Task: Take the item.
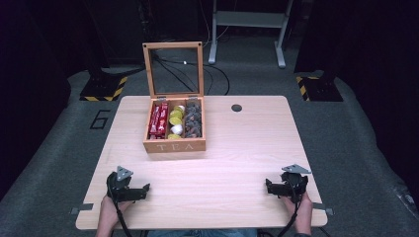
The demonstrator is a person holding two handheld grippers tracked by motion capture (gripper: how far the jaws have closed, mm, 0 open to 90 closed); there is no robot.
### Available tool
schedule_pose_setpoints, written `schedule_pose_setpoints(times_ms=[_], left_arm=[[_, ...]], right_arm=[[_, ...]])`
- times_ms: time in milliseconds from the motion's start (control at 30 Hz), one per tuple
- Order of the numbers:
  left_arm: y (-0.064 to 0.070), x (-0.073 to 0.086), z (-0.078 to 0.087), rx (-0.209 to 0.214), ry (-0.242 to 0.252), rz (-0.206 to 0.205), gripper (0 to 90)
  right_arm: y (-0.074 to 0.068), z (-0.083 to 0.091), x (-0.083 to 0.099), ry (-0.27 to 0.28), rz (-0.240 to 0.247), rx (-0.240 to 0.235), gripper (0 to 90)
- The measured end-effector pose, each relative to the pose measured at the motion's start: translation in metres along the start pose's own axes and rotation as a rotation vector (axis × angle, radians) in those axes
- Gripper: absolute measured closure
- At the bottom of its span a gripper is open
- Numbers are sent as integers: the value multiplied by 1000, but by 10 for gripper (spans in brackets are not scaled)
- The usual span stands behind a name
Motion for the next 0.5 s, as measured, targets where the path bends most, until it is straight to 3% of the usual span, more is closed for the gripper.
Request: schedule_pose_setpoints(times_ms=[500], left_arm=[[1,-1,0,2,-5,-4,4]], right_arm=[[0,0,0,-2,3,-2,0]])
Point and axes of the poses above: each handheld gripper's, and its own axes: z roughly backward along the jaws, x roughly out of its underside, y roughly to its right, the point moved 5 cm from there along -z, roughly forward along the jaws, and after that the axes turned 14 degrees about -x, right-handed, at the moved point
